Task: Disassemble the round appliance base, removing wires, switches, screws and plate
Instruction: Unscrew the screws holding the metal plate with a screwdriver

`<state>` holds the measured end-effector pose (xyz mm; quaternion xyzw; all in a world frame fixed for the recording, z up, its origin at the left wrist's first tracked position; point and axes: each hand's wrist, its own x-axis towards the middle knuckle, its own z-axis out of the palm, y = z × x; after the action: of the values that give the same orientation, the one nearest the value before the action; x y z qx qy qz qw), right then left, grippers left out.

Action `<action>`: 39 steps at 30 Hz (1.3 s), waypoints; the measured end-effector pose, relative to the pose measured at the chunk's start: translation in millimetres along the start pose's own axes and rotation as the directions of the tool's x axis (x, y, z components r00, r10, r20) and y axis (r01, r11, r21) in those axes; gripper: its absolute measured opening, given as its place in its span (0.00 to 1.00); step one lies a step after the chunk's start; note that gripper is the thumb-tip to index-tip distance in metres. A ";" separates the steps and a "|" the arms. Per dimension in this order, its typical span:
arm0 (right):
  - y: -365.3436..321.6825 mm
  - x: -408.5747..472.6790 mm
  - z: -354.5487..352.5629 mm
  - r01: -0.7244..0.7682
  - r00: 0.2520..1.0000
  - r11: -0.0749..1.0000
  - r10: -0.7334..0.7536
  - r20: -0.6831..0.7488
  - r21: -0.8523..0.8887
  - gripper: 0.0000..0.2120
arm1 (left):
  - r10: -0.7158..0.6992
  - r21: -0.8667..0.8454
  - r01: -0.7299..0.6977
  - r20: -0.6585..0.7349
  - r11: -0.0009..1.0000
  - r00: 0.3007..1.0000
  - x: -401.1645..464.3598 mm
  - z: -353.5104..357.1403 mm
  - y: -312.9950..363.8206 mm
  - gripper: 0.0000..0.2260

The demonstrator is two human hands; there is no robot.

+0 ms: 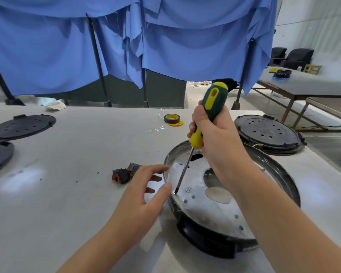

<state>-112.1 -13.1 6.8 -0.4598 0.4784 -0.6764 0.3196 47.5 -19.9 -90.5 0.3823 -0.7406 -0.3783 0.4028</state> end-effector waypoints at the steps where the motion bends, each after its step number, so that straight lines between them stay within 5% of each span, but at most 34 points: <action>1: 0.7 -0.1 0.1 0.005 1.000 1.000 -0.005 0.003 -0.005 0.08 | -0.002 0.005 0.002 0.003 1.000 1.000 0.1 -0.1 0.3 0.13; 14: 1.7 -5.1 -2.8 0.099 0.989 0.991 -0.088 0.121 -0.092 0.02 | 0.021 0.034 -0.021 0.004 0.999 1.000 -1.7 -0.6 4.0 0.13; 20: 3.2 -10.5 0.0 0.203 0.968 0.957 -0.164 0.192 -0.207 0.08 | 0.091 0.077 -0.088 -0.041 0.993 0.995 -1.8 1.4 7.9 0.16; 27: 1.8 -11.7 -0.8 0.254 0.962 0.948 -0.227 0.149 -0.194 0.11 | 0.118 0.066 -0.115 -0.047 0.991 0.992 -1.3 3.3 9.3 0.18; 33: 3.1 -9.8 -2.8 0.234 0.945 0.964 -0.193 0.265 -0.130 0.07 | 0.109 0.014 -0.109 -0.014 0.994 0.994 0.1 6.4 15.0 0.20; 39: 6.1 -10.1 -3.3 0.218 0.916 0.973 -0.179 0.358 -0.070 0.13 | 0.081 0.134 -0.079 -0.011 0.988 0.997 11.2 -2.0 19.1 0.12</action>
<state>-111.4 -5.2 -2.5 -0.6355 0.4009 -0.5858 0.3038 40.0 -22.1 -69.7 0.3813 -0.7757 -0.3085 0.3972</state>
